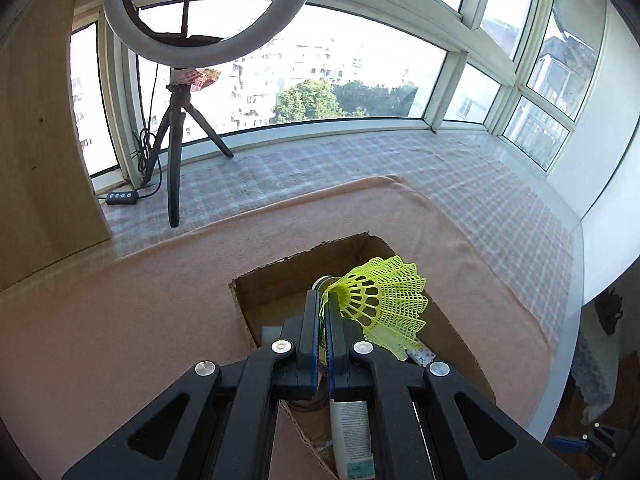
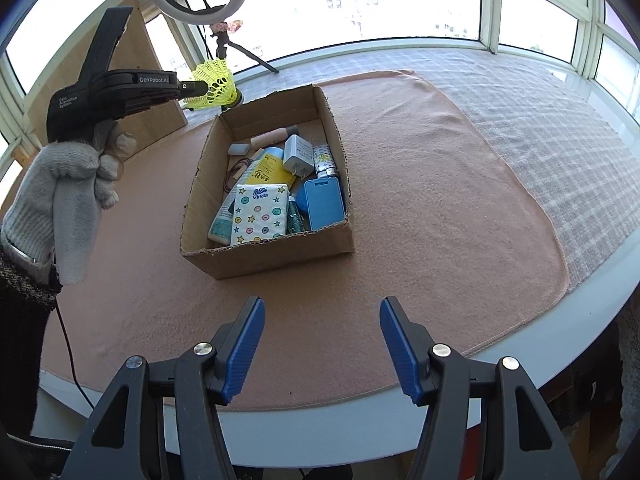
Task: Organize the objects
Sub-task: 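Carry the shuttlecock with the left gripper and drop it into the box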
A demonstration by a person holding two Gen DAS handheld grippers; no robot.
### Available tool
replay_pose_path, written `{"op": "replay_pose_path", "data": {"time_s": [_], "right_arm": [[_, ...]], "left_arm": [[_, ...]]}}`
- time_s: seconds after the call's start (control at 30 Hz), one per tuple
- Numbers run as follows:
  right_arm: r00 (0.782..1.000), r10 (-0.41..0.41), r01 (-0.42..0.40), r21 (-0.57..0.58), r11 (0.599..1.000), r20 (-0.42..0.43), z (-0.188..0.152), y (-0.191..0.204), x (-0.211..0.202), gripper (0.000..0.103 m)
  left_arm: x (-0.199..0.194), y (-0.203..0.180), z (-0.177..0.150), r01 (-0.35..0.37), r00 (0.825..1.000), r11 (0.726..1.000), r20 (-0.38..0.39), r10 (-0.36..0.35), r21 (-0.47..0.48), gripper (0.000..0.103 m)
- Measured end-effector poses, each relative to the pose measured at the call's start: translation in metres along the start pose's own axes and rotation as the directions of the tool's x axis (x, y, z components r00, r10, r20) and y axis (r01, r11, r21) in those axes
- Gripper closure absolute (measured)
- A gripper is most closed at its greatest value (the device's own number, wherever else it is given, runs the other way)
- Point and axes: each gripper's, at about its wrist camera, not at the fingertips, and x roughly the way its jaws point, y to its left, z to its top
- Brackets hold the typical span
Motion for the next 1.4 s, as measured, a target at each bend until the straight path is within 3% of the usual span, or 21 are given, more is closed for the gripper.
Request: {"op": "replay_pose_path", "data": {"time_s": [0.37,0.4,0.43,0.5,0.97,1.4], "right_arm": [[1.0,-0.008,0.008,0.037,0.999,-0.013,-0.001,-0.026,0.001,0.047],[1.0,-0.009,0.009,0.039,0.999,-0.013,-0.001,-0.027,0.002,0.047],[1.0,-0.009,0.01,0.04,0.999,-0.015,0.0,-0.028,0.003,0.047],[1.0,-0.007,0.008,0.041,0.999,-0.018,0.001,-0.029,0.004,0.047],[1.0,0.014,-0.014,0.003,1.0,-0.022,0.011,-0.009,0.012,0.047],[0.999,0.03,-0.031,-0.042,0.999,-0.017,0.012,0.043,0.011,0.047]], "left_arm": [[0.038,-0.02,0.016,0.0,1.0,1.0,-0.016,0.0,0.008,0.098],[0.041,-0.021,0.017,-0.001,1.0,1.0,-0.02,0.001,0.01,0.079],[0.044,-0.022,0.019,-0.001,0.999,1.0,-0.034,0.002,0.006,0.045],[0.046,-0.023,0.02,-0.001,0.999,1.0,-0.038,0.001,0.003,0.017],[0.019,0.0,0.008,-0.036,0.998,0.999,-0.043,0.036,-0.003,0.017],[-0.046,0.062,-0.043,-0.084,0.995,0.995,-0.058,0.081,-0.052,0.017]]}}
